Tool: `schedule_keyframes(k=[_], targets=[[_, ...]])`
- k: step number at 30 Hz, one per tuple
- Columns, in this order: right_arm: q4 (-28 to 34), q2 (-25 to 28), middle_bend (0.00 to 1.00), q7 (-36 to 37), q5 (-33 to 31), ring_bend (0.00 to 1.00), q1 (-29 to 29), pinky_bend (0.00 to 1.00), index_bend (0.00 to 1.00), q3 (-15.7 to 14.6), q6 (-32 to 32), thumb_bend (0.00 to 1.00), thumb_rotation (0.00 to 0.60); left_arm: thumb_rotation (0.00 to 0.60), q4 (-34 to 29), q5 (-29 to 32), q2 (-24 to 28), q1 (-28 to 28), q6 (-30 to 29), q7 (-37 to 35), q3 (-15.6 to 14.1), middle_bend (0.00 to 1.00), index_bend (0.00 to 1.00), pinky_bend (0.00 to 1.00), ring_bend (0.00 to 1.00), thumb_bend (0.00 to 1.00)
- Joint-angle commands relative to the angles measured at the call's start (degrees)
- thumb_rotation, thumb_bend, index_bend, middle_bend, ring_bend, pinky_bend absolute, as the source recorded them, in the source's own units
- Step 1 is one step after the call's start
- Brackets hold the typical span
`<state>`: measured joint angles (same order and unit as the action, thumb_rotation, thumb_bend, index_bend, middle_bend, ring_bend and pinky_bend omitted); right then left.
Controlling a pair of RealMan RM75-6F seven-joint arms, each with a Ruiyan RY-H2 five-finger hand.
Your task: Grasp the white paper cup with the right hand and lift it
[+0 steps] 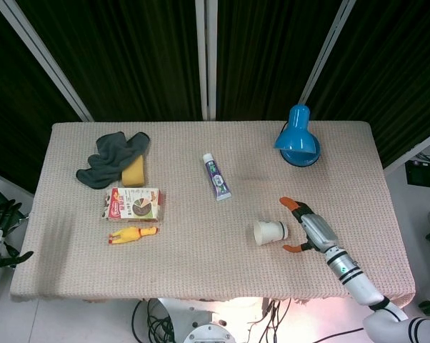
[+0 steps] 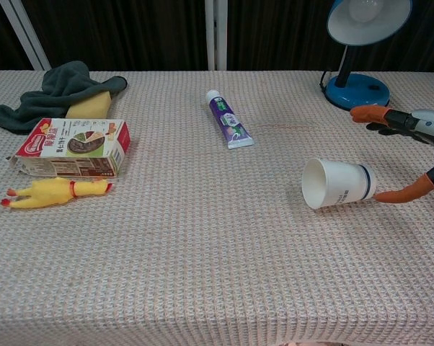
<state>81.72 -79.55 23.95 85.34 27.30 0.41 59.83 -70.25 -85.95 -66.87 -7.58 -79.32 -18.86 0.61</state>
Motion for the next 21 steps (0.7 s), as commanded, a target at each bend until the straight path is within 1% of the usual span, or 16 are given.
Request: schedule_keyframes(k=[1, 4, 5, 8, 11, 15, 18, 21], targets=[[8.2, 5.8, 0.0, -11.8, -1.9, 0.0, 1.5, 0.0, 0.0, 1.2, -1.6, 0.05, 0.6, 0.6, 0.0, 0.0, 0.0, 0.0, 0.0, 0.0, 0.0, 0.0, 0.0, 0.05, 0.0, 0.1], [14.8, 8.6, 0.0, -22.1, -6.2, 0.0, 3.8, 0.0, 0.0, 2.6, -5.2, 0.04, 0.6, 0.6, -0.1, 0.0, 0.0, 0.0, 0.0, -0.2, 0.1, 0.0, 0.0, 0.05, 0.0, 0.1], [17.1, 9.5, 0.0, -26.2, -8.8, 0.0, 4.9, 0.0, 0.0, 3.2, -7.1, 0.04, 0.6, 0.6, -0.2, 0.1, 0.1, 0.0, 0.0, -0.3, 0.1, 0.0, 0.0, 0.05, 0.0, 0.1], [20.8, 9.9, 0.0, -35.9, -16.6, 0.0, 8.0, 0.0, 0.0, 4.6, -10.3, 0.04, 0.6, 0.6, -0.2, 0.4, 0.2, 0.1, 0.1, -0.8, 0.2, 0.0, 0.0, 0.05, 0.0, 0.1], [22.6, 9.0, 0.0, -44.1, -25.2, 0.0, 11.0, 0.0, 0.0, 5.0, -12.0, 0.04, 0.6, 0.6, -0.1, 0.6, 0.3, 0.2, 0.3, -1.2, 0.2, 0.0, 0.0, 0.05, 0.0, 0.1], [23.8, 7.7, 0.0, -50.7, -34.4, 0.0, 14.6, 0.0, 0.02, 4.6, -12.3, 0.04, 0.6, 0.6, -0.2, 0.9, 0.7, 0.2, 1.0, -2.1, 0.1, 0.0, 0.0, 0.05, 0.0, 0.1], [24.1, 6.5, 0.0, -53.7, -38.6, 0.0, 16.3, 0.0, 0.07, 4.1, -11.5, 0.04, 0.6, 0.6, 0.1, 0.9, 0.7, 0.2, 1.2, -2.5, 0.0, 0.0, 0.0, 0.05, 0.0, 0.1], [24.3, 5.6, 0.0, -54.4, -40.7, 0.0, 17.4, 0.0, 0.13, 3.9, -11.2, 0.04, 0.6, 0.6, 0.4, 0.9, 0.7, 0.3, 1.3, -2.7, -0.1, 0.0, 0.0, 0.05, 0.0, 0.1]])
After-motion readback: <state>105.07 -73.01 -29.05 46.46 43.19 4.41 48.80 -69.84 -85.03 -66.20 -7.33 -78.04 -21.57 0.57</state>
